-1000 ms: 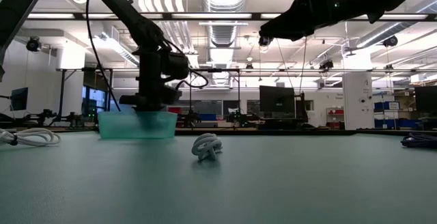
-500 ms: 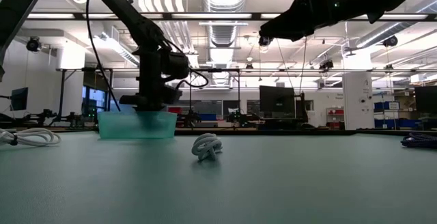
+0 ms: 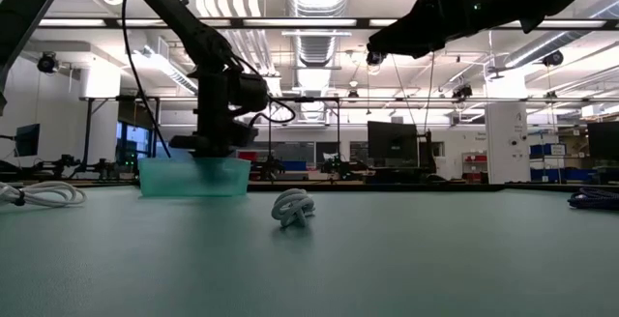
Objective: Pick and place USB-C Cables
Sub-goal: Put the blue USB cable into the blue bin
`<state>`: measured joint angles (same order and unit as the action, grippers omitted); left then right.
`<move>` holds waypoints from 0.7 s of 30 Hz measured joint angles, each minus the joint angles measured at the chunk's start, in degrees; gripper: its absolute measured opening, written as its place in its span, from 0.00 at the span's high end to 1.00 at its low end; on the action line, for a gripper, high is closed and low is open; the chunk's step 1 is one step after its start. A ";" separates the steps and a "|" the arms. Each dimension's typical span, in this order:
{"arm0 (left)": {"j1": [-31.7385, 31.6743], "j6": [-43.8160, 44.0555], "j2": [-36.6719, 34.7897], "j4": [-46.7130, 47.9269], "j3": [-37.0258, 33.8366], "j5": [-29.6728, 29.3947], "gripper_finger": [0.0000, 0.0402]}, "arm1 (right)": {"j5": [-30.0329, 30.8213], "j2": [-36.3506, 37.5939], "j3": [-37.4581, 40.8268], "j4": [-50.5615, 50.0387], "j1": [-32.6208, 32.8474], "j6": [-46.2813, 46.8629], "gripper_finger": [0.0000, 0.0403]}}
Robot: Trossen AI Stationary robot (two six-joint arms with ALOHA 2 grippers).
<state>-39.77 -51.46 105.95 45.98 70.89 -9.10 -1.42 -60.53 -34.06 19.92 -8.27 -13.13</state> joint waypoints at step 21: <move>0.00 0.13 0.00 -0.55 0.24 -0.24 0.96 | 0.01 0.00 0.01 0.00 0.00 0.02 0.47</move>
<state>-39.77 -51.33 105.95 45.43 71.13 -9.34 -1.41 -60.53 -34.05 19.92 -8.27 -13.10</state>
